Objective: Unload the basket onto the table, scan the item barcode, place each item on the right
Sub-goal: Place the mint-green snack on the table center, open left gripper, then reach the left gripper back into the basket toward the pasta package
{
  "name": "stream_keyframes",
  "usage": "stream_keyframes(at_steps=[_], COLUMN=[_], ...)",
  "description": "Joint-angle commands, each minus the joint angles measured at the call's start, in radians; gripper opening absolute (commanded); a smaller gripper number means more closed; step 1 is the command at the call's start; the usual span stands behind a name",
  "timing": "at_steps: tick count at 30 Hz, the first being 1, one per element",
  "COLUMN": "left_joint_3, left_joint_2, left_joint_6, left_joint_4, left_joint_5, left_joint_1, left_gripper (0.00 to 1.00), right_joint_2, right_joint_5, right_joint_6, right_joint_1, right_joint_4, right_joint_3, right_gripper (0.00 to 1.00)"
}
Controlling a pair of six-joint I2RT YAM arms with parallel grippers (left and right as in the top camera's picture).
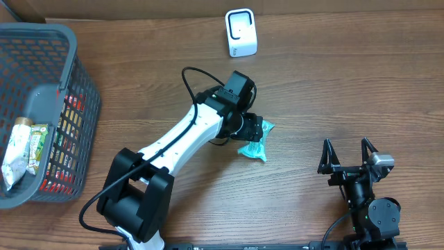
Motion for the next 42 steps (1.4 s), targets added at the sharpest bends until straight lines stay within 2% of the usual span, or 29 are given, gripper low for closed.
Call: stream_keyframes(at_steps=[1,7,10,15,21,24,27,31,34,38,42], left_joint_3=[0.174,0.621,0.844,1.028,0.978,0.872,0.747,0.572,0.446,0.349,0.324], left_joint_2=[-0.04,-0.118,-0.144,-0.17,-0.156,-0.147,-0.147,-0.147,-0.14,-0.089,0.008], left_joint_6=[0.003,0.063,0.093,0.138,0.189,0.193,0.203,0.228,0.293,0.365,0.489], left_joint_4=[-0.088,-0.414,-0.577,-0.775,-0.862,-0.8,-0.733,-0.626,-0.496,-0.345,-0.283], left_joint_5=[0.004,-0.043,-0.1,-0.196,-0.145,-0.07,-0.068,-0.066,-0.067,-0.052,-0.056], left_joint_1=[0.07,0.254,0.385,0.665,1.031,1.197,1.29,1.34,1.338,1.322,1.305], left_gripper=[0.8,0.83,0.9,0.97,0.96,0.94,0.95,0.95,0.96,0.98,0.97], right_joint_2=[-0.012,-0.012,-0.012,-0.012,-0.012,-0.012,-0.012,-0.012,-0.012,-0.012,-0.012], right_joint_5=[0.006,0.006,0.006,0.006,0.006,0.006,0.006,0.006,0.006,0.006,0.006], right_joint_6=[-0.008,-0.008,-0.008,-0.008,-0.008,-0.008,-0.008,-0.008,-0.008,-0.008,-0.008], right_joint_1=[0.005,0.005,0.005,0.005,0.005,0.005,0.005,0.005,0.005,0.005,0.005], right_joint_4=[0.006,0.006,0.006,0.006,0.006,0.006,0.006,0.006,0.006,0.006,0.006], right_joint_3=[-0.011,-0.011,-0.011,-0.011,-0.011,-0.011,-0.011,-0.011,-0.011,-0.011,-0.011], right_gripper=[1.0,1.0,1.0,1.0,1.0,1.0,1.0,1.0,1.0,1.0,1.0])
